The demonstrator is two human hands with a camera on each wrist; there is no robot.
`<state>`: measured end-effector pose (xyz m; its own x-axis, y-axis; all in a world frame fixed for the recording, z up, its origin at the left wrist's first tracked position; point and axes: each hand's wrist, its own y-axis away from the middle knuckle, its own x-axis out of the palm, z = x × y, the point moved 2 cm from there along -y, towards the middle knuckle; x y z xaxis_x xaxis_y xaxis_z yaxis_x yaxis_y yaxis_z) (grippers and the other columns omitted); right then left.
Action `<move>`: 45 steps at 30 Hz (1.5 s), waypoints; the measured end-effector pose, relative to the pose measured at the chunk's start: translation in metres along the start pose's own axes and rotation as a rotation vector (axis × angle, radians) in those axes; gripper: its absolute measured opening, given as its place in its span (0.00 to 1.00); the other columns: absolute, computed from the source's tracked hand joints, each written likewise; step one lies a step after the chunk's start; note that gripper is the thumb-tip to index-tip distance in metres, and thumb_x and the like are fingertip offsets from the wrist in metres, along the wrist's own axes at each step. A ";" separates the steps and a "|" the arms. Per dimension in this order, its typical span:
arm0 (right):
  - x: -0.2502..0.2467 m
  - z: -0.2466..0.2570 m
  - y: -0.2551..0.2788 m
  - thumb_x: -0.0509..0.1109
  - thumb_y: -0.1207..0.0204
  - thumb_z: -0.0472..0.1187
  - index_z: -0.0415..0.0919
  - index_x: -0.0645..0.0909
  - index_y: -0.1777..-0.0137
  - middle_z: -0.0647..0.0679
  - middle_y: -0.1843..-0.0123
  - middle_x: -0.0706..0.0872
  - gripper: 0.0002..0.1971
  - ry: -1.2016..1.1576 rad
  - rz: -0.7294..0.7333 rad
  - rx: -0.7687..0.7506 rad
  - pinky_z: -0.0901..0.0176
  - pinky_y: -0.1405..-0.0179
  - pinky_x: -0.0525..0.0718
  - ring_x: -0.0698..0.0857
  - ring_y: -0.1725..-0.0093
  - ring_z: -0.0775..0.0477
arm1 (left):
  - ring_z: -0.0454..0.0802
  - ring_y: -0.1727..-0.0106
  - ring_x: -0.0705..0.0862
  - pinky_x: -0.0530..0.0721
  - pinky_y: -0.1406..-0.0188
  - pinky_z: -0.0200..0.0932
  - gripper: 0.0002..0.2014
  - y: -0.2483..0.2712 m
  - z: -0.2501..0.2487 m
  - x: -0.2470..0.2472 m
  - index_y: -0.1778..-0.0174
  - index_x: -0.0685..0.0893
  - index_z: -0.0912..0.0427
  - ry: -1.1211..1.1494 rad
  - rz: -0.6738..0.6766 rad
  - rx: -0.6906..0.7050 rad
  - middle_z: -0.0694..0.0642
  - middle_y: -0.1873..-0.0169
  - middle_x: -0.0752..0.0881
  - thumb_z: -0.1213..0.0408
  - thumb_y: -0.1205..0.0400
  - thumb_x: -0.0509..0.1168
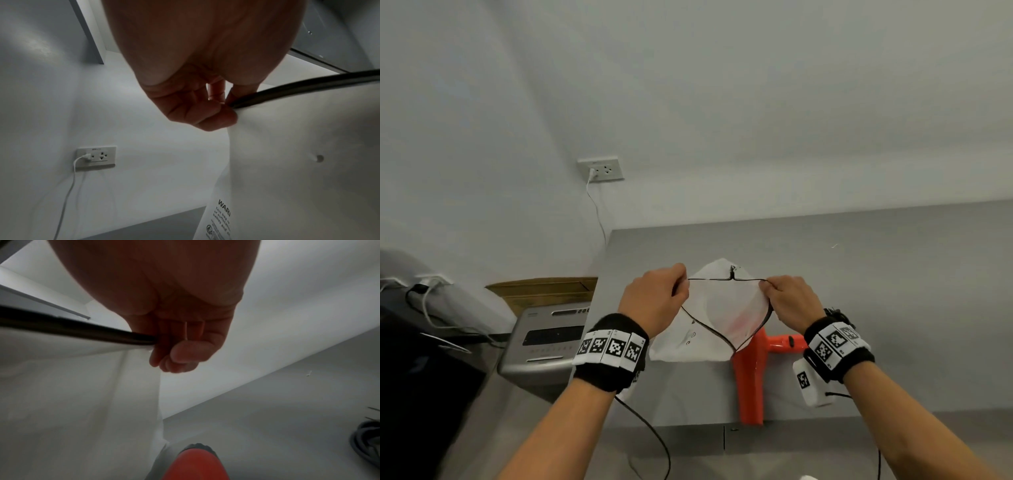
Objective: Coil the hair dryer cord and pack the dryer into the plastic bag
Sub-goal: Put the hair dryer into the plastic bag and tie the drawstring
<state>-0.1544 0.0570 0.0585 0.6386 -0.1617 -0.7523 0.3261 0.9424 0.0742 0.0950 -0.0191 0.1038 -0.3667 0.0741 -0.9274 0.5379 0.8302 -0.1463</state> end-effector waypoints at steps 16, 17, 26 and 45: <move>0.019 -0.115 -0.001 0.67 0.25 0.66 0.59 0.69 0.21 0.46 0.22 0.72 0.33 0.618 0.322 0.134 0.34 0.24 0.68 0.70 0.21 0.41 | 0.56 0.68 0.84 0.84 0.62 0.50 0.12 0.008 0.003 0.036 0.61 0.78 0.51 0.303 0.039 -0.111 0.53 0.74 0.83 0.51 0.14 0.64; 0.018 -0.126 0.001 0.67 0.29 0.71 0.64 0.67 0.21 0.45 0.20 0.69 0.37 0.629 0.314 0.194 0.29 0.24 0.66 0.67 0.19 0.39 | 0.55 0.69 0.83 0.82 0.63 0.47 0.12 0.008 0.003 0.039 0.62 0.79 0.51 0.306 0.040 -0.121 0.53 0.74 0.83 0.52 0.14 0.64; 0.042 -0.157 0.023 0.68 0.31 0.74 0.58 0.77 0.33 0.43 0.29 0.72 0.31 0.563 0.339 0.207 0.36 0.32 0.76 0.71 0.28 0.36 | 0.48 0.70 0.77 0.74 0.66 0.42 0.14 0.008 0.015 0.059 0.66 0.76 0.47 0.279 0.092 -0.225 0.49 0.74 0.79 0.51 0.14 0.64; -0.054 -0.049 0.119 0.69 0.24 0.65 0.58 0.81 0.40 0.58 0.68 0.83 0.18 0.062 -0.257 0.141 0.51 0.69 0.80 0.83 0.69 0.53 | 0.55 0.62 0.84 0.82 0.58 0.46 0.10 -0.025 0.010 0.073 0.60 0.80 0.51 0.284 0.051 -0.304 0.52 0.68 0.84 0.54 0.14 0.64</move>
<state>-0.1846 0.1920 0.0762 0.4803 -0.3672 -0.7966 0.5679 0.8223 -0.0366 0.0623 -0.0398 0.0362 -0.5629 0.2333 -0.7929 0.3280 0.9436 0.0448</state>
